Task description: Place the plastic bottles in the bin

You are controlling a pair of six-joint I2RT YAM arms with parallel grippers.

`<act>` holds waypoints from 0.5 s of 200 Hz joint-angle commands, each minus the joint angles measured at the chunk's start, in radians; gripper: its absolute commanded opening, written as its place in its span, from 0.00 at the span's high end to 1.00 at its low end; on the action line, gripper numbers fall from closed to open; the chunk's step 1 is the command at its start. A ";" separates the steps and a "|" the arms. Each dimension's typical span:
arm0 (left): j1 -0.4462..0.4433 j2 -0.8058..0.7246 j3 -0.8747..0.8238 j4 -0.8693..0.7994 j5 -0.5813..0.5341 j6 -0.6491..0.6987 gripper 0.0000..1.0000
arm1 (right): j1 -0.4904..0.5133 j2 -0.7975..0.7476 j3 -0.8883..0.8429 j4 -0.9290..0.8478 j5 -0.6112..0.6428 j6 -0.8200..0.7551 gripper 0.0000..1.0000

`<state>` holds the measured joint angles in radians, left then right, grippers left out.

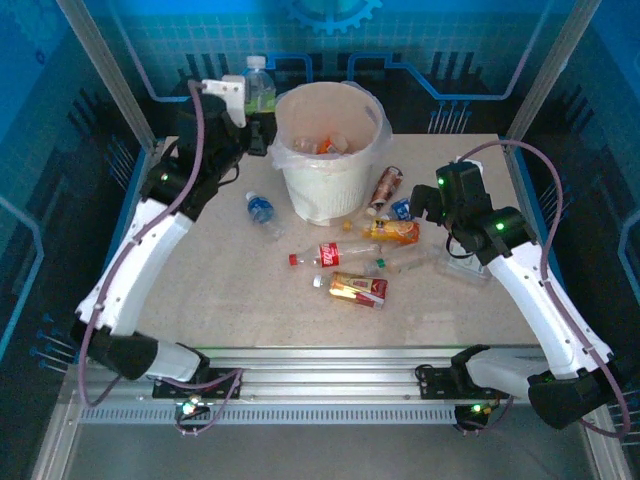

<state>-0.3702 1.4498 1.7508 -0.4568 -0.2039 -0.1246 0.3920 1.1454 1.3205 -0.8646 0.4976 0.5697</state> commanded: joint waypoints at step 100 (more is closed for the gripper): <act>0.043 0.444 0.410 -0.037 0.347 -0.068 0.61 | -0.010 0.020 -0.021 -0.002 -0.019 0.034 0.00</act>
<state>-0.3317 1.8320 2.0880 -0.4591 0.0303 -0.1608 0.3920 1.1618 1.3094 -0.8639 0.4896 0.5808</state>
